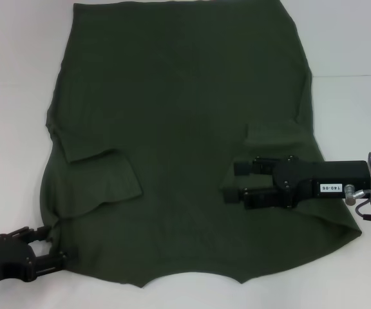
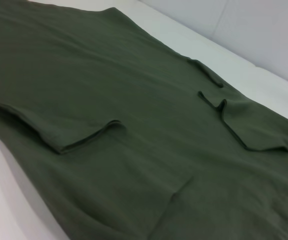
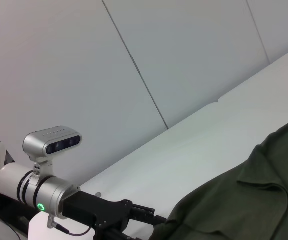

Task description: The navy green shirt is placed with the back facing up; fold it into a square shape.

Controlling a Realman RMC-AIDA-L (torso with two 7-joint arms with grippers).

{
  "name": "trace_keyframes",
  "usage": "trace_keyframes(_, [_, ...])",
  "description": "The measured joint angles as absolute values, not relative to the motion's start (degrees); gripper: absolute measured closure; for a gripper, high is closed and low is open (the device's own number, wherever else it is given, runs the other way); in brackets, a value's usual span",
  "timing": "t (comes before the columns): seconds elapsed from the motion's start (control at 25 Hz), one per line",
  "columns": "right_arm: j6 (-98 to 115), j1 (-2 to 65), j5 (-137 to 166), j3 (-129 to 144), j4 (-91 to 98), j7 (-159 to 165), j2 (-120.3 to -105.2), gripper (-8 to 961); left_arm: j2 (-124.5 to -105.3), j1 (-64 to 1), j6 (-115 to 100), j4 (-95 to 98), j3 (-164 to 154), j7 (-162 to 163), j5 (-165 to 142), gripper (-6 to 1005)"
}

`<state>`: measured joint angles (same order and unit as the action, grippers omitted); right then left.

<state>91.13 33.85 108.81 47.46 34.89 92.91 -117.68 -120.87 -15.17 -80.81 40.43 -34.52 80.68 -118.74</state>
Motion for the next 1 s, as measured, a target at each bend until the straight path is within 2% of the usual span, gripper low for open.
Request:
trace_keyframes(0.36, [91.31,34.04,108.81,46.90,34.89,92.94,-117.68,41,-120.98,-15.75,-78.94,41.32,-34.52,82.20,-120.82,200])
trace_keyframes(0.56, [91.32,34.10,108.77,46.76,34.89,92.96,-117.68,41,-121.85,-15.69,-77.97,43.04,-34.37,82.79,-121.62,444])
trace_keyframes(0.8, [91.32,34.10,108.72,46.36,34.90,92.85,-117.68,42,-122.33,-15.60,-78.21,44.71,-34.20,83.00,-121.67,661])
trace_keyframes(0.88, [91.32,34.04,108.72,46.15,34.89,92.72,-117.68,42,-122.34,-15.71,-78.22,44.72,-34.31,83.18,-121.68,888])
trace_keyframes(1.0, [91.32,33.89,108.71,46.04,34.89,92.56,-117.68,43,-122.33,-15.78,-78.21,44.75,-34.45,83.47,-121.71,907])
